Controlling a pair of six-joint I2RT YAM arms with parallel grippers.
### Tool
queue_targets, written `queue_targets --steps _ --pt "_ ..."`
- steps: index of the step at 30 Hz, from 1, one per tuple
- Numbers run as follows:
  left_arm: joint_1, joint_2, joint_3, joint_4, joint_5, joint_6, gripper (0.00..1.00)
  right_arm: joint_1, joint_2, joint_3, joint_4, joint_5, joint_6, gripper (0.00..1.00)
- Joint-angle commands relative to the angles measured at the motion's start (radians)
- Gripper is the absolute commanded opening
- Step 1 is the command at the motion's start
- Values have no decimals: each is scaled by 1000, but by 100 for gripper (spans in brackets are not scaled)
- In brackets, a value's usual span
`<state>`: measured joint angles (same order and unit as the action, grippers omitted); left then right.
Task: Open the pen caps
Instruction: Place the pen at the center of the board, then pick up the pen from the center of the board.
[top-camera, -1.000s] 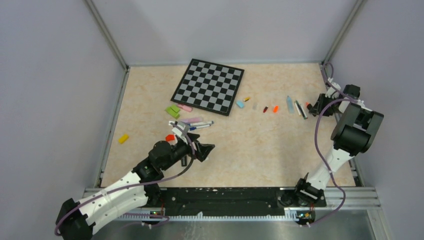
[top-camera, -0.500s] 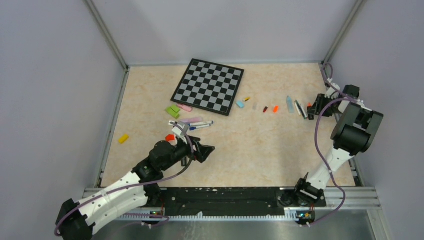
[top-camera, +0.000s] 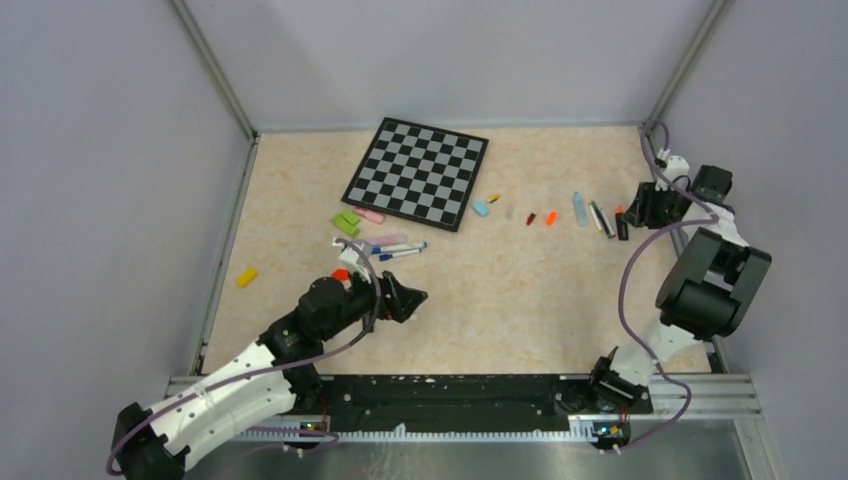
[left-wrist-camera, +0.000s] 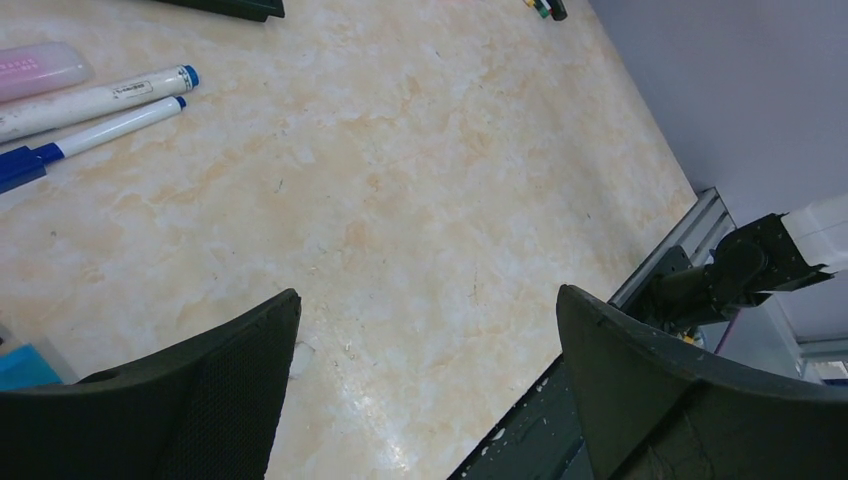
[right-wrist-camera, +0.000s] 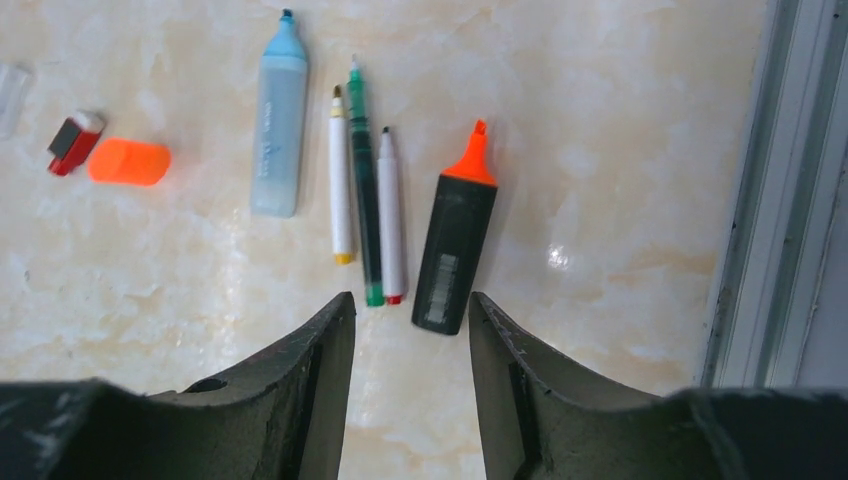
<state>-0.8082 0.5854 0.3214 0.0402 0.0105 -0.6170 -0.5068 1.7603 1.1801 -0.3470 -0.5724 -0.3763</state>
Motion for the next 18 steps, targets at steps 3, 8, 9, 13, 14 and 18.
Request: queue_targets --steps 3,8,9,13,14,18 --pt "-3 34 131 -193 -62 29 99 4 -265 -99 -56 -119 -63 44" --pt "-3 137 217 -341 -129 57 99 2 -476 -127 -177 -308 -71 44" --pt "-3 161 233 -371 -139 65 99 3 -510 -139 -197 -354 -73 44" --pt "-3 275 305 -443 -171 134 99 4 -629 -260 -157 -553 -13 44" --pt "-2 313 329 -481 -191 136 99 2 -661 -317 -105 -609 20 44" --pt "-4 459 410 -583 -240 132 99 2 -810 -508 154 -675 155 46"
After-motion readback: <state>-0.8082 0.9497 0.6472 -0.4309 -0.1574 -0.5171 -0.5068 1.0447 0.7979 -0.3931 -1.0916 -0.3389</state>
